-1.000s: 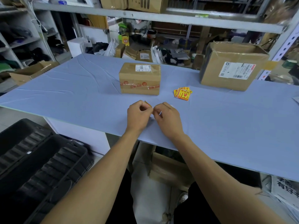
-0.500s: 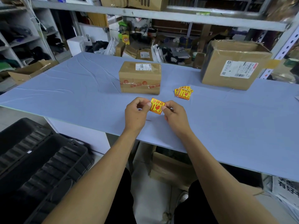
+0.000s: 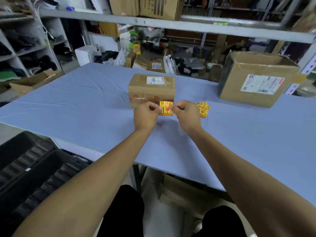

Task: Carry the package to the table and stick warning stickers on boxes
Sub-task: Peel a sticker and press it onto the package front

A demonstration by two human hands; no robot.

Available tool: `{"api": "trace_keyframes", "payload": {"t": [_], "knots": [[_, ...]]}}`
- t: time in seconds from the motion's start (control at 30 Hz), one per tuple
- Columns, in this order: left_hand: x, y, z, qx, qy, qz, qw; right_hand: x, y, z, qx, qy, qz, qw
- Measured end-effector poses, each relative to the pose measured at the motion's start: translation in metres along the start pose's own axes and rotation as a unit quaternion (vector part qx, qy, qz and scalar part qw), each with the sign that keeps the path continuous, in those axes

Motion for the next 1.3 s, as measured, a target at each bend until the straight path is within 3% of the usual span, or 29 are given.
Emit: {"api": "trace_keyframes", "payload": {"t": [0.27,0.63,1.3], "knots": [[0.007,0.024,-0.004,-0.004,0.058,0.057,0.997,0.014,0.026,0.009,-0.022,-0.043,0.018,0.999],[0.002,0.028,0.006,-0.011,0.078,0.077,0.994,0.016,0.034,0.011,0.003,-0.045,0.032,0.998],[0.013,0.034,0.007,-0.036,0.122,0.053,0.991,0.019,0.048,0.018,0.070,-0.058,0.008,0.996]]}}
Point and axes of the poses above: each hand's wrist, its own y-axis towards the middle knuckle, its own x-axis out of the palm, z = x × y, the point moved 8 cm from there along y, towards the middle knuckle, and after that the axes turned 2 degrees about z, right-handed, at the moved point
